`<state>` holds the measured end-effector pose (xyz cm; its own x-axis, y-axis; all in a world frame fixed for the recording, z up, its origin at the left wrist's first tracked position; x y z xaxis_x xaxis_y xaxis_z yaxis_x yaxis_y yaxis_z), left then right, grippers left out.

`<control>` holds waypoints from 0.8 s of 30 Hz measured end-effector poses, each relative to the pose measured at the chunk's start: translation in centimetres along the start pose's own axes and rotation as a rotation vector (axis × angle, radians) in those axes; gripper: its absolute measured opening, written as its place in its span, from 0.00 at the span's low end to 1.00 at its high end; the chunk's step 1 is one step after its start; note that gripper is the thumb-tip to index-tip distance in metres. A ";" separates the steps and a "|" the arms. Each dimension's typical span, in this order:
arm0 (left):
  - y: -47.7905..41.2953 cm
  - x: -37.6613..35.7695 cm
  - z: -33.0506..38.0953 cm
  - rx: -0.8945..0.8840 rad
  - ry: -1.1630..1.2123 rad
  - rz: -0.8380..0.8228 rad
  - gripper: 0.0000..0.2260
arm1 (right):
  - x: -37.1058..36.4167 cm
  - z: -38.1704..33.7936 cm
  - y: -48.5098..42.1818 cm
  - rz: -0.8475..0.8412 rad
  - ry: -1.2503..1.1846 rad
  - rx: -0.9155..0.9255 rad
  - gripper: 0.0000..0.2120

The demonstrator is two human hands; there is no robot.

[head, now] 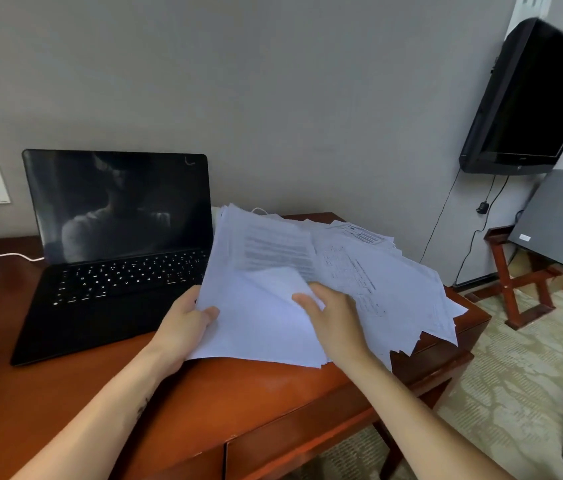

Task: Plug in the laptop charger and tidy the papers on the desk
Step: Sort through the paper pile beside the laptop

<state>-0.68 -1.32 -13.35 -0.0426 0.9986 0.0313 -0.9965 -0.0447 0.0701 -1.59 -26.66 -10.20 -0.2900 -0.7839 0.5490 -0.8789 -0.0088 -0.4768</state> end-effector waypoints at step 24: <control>1.3 -1.1 1.0 -0.149 -0.073 0.062 0.10 | -0.1 3.6 2.5 -0.219 0.521 0.037 0.26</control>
<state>-1.90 -2.48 -12.30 -0.1046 0.9891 0.1040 -0.9919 -0.0962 -0.0830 -2.40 -28.88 -13.91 -0.2594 -0.3511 0.8997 -0.9286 -0.1653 -0.3323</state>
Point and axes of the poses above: each hand's wrist, its own y-axis away from the middle knuckle, its own x-axis out of the back of the hand, z = x × y, the point moved 4 cm from there along -y, towards the middle knuckle, and after that the axes turned 6 degrees about y, right-handed, at the moved point
